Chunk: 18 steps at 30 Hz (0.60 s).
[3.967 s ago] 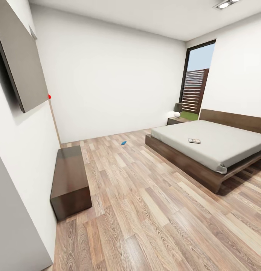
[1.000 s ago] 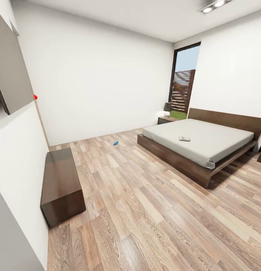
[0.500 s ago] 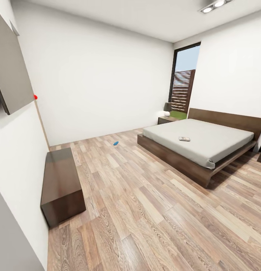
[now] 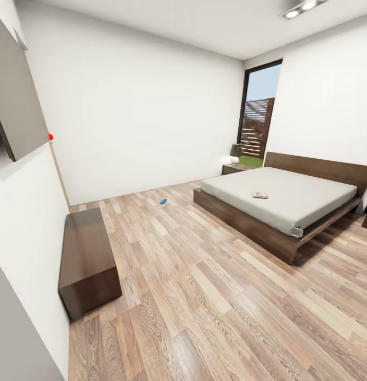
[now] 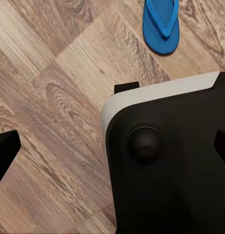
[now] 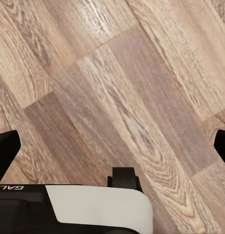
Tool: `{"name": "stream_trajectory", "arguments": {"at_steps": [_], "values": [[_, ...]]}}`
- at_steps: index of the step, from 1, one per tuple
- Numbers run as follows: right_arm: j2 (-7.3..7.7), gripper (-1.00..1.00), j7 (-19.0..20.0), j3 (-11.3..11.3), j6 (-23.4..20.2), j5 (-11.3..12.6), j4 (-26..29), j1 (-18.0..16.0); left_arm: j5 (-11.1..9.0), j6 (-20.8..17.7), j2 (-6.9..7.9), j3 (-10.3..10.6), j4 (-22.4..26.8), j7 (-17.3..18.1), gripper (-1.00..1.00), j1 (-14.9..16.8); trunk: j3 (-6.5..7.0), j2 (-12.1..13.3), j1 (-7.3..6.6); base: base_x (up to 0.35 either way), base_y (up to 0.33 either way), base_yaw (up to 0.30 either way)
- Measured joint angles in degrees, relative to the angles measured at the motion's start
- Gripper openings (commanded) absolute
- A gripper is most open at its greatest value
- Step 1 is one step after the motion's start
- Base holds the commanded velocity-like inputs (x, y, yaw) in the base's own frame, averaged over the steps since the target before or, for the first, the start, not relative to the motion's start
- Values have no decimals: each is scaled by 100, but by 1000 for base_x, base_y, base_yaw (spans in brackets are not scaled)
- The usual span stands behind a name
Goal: In the bedroom, move the book from the bed onto either nightstand, and place the two sandals side by side next to the bed.
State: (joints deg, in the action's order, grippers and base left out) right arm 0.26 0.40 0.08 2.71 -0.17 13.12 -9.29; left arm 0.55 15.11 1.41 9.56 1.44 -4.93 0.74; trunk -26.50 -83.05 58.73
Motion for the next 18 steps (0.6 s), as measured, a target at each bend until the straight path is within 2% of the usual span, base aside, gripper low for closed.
{"name": "stream_trajectory", "arguments": {"at_steps": [10, 18], "values": [[0, 100, 0, 0, 0, 1, -3, 1, 0, 0, 0, 0, -1, 1, 100, -1, 0, 0, 0, 0, 13, -125], [0, 100, 0, 0, 0, 1, -1, -1, 0, -4, 0, 0, 0, 0, 100, -1, 0, 0, 0, 0, 3, -55]]}}
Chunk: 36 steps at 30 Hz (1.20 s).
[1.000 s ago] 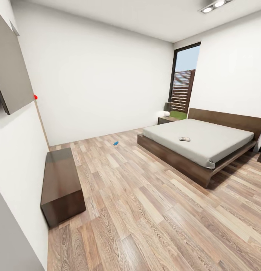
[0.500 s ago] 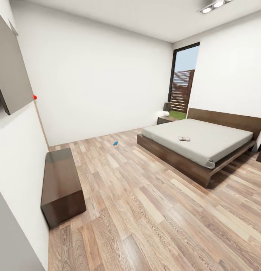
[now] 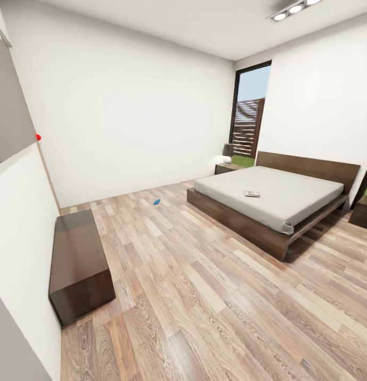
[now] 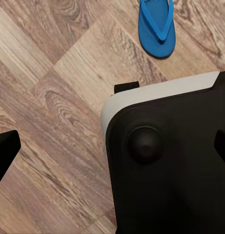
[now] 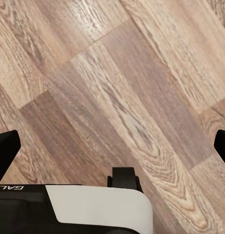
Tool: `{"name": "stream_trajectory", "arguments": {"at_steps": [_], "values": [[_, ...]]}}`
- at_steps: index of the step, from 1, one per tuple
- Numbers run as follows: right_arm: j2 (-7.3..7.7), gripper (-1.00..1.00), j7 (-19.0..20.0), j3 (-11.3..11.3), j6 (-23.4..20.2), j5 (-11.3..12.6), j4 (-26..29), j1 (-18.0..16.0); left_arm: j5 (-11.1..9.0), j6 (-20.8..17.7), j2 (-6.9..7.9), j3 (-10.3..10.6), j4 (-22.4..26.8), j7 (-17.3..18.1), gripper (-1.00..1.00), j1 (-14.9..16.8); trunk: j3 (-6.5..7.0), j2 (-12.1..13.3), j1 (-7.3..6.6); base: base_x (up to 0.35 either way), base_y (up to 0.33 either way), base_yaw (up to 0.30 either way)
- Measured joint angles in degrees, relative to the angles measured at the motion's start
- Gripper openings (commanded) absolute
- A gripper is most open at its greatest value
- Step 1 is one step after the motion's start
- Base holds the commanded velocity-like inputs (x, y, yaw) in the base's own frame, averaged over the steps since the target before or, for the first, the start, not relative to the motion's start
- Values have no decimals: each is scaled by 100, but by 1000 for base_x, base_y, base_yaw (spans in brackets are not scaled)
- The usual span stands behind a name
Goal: In the bedroom, move the book from the bed onto either nightstand, and place the two sandals side by side next to the bed.
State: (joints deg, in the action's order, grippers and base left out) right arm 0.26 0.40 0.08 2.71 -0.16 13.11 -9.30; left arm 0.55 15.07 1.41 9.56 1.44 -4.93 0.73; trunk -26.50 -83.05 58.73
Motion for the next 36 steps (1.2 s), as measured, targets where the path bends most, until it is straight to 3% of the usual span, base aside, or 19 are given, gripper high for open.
{"name": "stream_trajectory", "arguments": {"at_steps": [36], "values": [[0, 100, 0, 1, 0, 0, 0, -2, 0, 4, 0, 0, 0, 0, 100, 2, 0, 0, 0, 0, 6, -6]]}}
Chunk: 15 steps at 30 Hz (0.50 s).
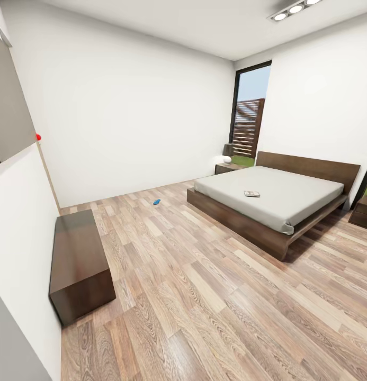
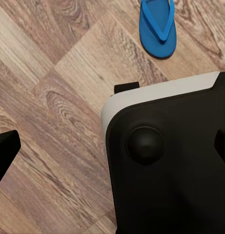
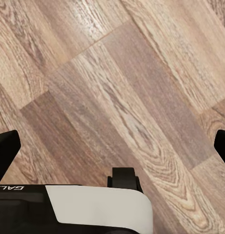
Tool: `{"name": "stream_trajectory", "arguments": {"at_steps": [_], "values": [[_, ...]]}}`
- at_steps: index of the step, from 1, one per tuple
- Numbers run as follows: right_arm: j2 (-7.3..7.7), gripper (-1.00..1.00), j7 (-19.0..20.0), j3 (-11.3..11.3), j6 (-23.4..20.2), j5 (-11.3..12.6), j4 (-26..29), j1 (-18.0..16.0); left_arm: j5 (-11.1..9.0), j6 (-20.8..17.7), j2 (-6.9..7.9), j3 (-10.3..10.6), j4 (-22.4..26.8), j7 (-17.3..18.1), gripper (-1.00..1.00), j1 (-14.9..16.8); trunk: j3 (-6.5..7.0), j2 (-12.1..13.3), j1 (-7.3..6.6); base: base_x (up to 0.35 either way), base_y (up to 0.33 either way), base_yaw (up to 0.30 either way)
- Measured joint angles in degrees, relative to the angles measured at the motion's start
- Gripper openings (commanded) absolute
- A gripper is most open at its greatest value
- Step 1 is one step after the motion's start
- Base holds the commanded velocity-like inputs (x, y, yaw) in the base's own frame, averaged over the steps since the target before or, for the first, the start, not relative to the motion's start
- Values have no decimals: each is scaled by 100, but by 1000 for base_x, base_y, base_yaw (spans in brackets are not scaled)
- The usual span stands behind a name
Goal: In the bedroom, move the book from the bed onto either nightstand, and place the two sandals side by side next to the bed.
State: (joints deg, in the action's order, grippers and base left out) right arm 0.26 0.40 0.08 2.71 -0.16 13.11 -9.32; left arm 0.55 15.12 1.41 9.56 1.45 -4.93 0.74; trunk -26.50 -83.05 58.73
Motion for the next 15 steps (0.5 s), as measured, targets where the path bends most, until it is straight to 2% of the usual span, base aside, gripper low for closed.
{"name": "stream_trajectory", "arguments": {"at_steps": [15], "values": [[0, 100, 0, 0, 0, -3, 2, -1, 0, 0, 0, -7, 0, 0, 100, 0, 0, 0, 0, 0, 1, 0]]}}
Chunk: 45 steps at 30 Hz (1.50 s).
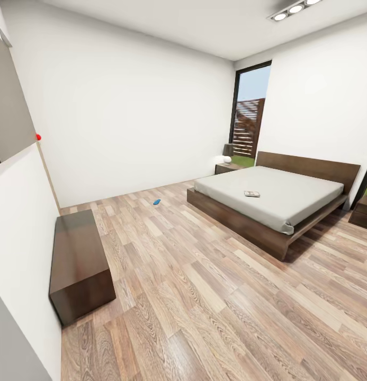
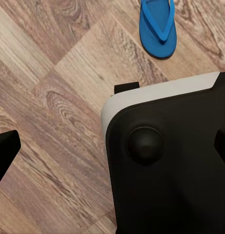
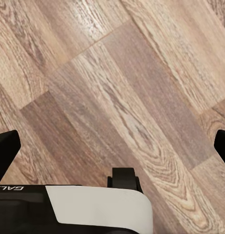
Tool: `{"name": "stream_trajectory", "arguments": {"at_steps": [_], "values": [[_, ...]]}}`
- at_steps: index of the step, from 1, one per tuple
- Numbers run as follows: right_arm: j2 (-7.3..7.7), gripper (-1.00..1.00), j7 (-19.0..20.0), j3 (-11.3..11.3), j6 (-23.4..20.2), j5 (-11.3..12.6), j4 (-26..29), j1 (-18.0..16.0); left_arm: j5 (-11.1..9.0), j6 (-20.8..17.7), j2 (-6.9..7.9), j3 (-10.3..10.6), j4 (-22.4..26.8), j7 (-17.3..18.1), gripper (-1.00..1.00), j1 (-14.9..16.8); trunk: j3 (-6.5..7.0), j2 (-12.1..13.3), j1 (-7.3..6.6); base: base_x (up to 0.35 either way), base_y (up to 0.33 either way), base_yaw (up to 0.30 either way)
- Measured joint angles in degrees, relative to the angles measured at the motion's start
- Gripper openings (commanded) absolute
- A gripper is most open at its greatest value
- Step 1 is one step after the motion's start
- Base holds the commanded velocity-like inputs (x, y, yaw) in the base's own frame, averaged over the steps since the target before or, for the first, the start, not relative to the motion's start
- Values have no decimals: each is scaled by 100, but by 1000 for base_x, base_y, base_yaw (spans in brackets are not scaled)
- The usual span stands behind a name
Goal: In the bedroom, move the book from the bed onto either nightstand, and place the two sandals side by side next to the bed.
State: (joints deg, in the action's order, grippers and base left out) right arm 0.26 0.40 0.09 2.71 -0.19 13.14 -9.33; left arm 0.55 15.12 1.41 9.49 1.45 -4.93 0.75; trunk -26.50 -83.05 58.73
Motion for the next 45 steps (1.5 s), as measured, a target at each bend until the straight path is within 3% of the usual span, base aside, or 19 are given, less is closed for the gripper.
{"name": "stream_trajectory", "arguments": {"at_steps": [13, 20, 23, 28, 37, 45], "values": [[-1, 100, 0, -1, 0, -5, 1, -1, -8, -39, -14, -12, 252, 11, 100, 33, 0, 0, 0, 0, 0, 0], [-17, 100, 0, -1, 0, -6, 1, 2, -24, -415, -33, -49, 525, 3, 100, 457, 0, 0, 0, 0, 0, 0], [-22, 100, 0, 2, 0, -10, 1, -1, -40, -923, -51, -70, 606, -14, 100, 826, 1, 0, 0, 0, 0, 0], [-19, 100, -2, 9, 0, -8, 1, 2, -62, -1444, -98, -92, 660, -23, 100, 1302, 1, 0, 0, 0, 0, 0], [-26, 100, -6, 13, 0, -6, 1, 0, -158, -1699, -208, -102, 677, -36, 100, 1764, 0, 0, 0, 0, 0, 0], [-29, 100, -7, 16, 0, -5, 1, -1, -517, -1793, -257, -105, 679, -40, 100, 2048, 0, 0, 0, 0, 0, 0]]}}
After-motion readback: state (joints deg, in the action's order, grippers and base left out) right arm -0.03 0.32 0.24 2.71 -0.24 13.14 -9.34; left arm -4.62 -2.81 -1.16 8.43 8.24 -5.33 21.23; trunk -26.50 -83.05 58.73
